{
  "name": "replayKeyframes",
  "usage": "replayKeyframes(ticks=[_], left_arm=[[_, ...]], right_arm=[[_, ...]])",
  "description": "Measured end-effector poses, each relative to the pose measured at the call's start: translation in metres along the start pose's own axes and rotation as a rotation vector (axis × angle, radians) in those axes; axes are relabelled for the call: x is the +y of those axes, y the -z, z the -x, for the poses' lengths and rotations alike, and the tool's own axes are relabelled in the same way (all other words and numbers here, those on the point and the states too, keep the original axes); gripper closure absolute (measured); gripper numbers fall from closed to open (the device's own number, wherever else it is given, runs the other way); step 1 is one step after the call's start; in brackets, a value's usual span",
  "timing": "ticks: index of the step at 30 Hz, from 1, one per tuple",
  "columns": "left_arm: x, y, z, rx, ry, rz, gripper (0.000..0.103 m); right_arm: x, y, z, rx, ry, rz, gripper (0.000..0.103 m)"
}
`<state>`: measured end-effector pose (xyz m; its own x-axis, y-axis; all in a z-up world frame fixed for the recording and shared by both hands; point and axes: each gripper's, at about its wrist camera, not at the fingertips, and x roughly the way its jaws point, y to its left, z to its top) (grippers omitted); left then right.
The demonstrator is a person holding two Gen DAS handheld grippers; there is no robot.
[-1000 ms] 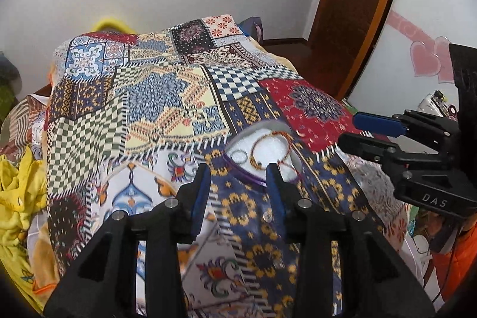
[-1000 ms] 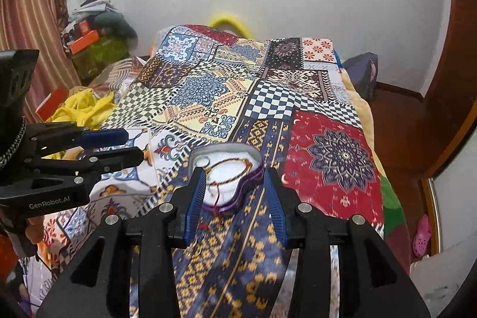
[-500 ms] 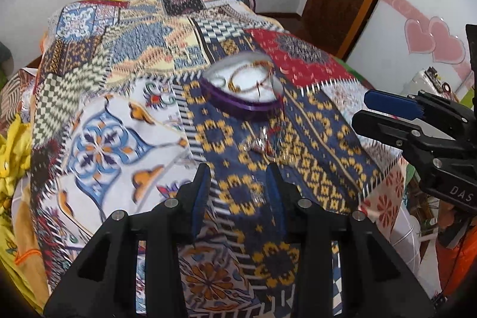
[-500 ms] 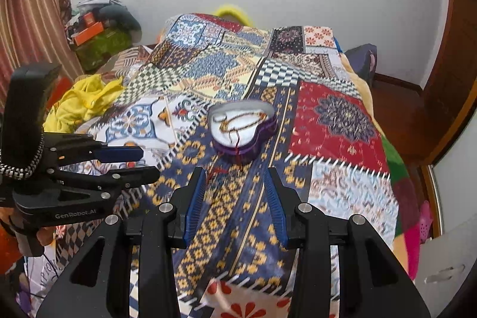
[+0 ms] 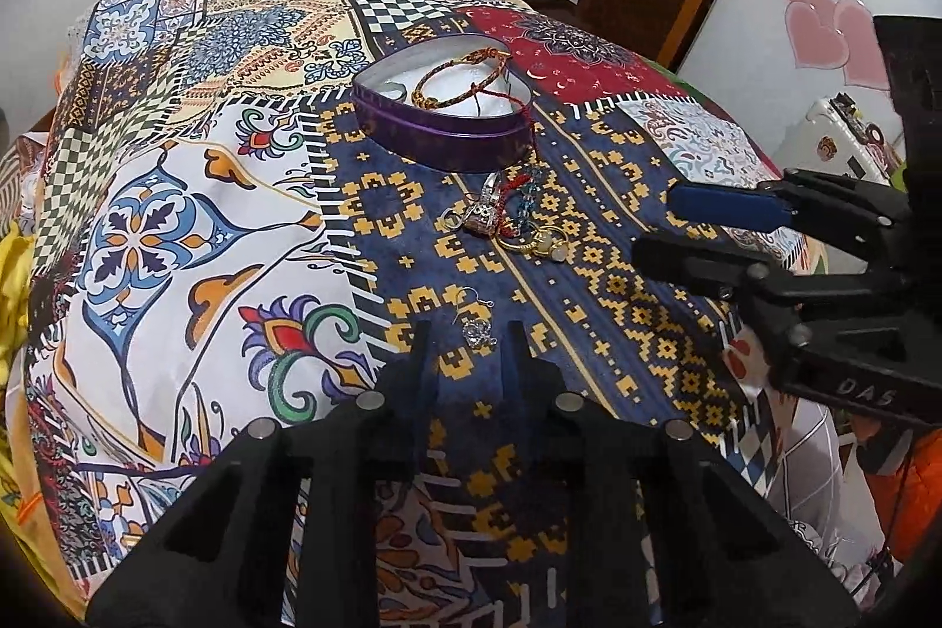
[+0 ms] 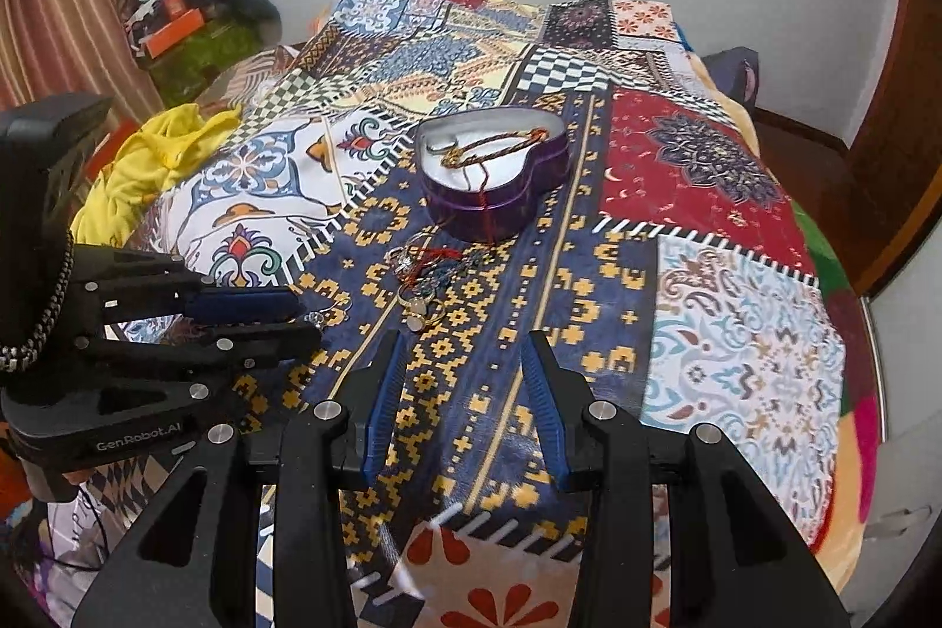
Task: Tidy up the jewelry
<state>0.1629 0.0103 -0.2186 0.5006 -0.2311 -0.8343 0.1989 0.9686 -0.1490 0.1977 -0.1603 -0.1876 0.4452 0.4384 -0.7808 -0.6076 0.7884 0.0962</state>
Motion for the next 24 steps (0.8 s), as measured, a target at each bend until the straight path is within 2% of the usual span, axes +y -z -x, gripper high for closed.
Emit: replayKeyframes(ticks=[6, 9, 11, 13, 14, 17, 24], left_arm=[[0.003, 0.000, -0.004, -0.010, 0.019, 0.013, 0.086], [0.004, 0.000, -0.006, -0.019, 0.009, 0.007, 0.093], [0.005, 0.000, -0.006, -0.024, 0.010, 0.008, 0.094], [0.006, 0.000, -0.007, -0.026, 0.012, 0.012, 0.099], [0.007, 0.000, -0.006, -0.028, 0.006, 0.012, 0.102], [0.011, -0.001, -0.006, -0.027, 0.016, 0.030, 0.103], [0.013, 0.000, 0.000, -0.031, 0.017, 0.043, 0.103]], right_arm=[[0.009, 0.000, -0.019, 0.026, -0.018, 0.033, 0.066], [0.013, -0.002, -0.028, 0.038, -0.035, 0.047, 0.066], [0.016, -0.003, -0.031, 0.029, -0.030, 0.059, 0.066], [0.018, -0.003, -0.032, 0.025, -0.026, 0.067, 0.071], [0.019, -0.003, -0.034, 0.023, -0.010, 0.077, 0.077], [0.018, -0.004, -0.036, 0.018, 0.003, 0.082, 0.086], [0.020, -0.003, -0.031, 0.009, 0.013, 0.093, 0.087]])
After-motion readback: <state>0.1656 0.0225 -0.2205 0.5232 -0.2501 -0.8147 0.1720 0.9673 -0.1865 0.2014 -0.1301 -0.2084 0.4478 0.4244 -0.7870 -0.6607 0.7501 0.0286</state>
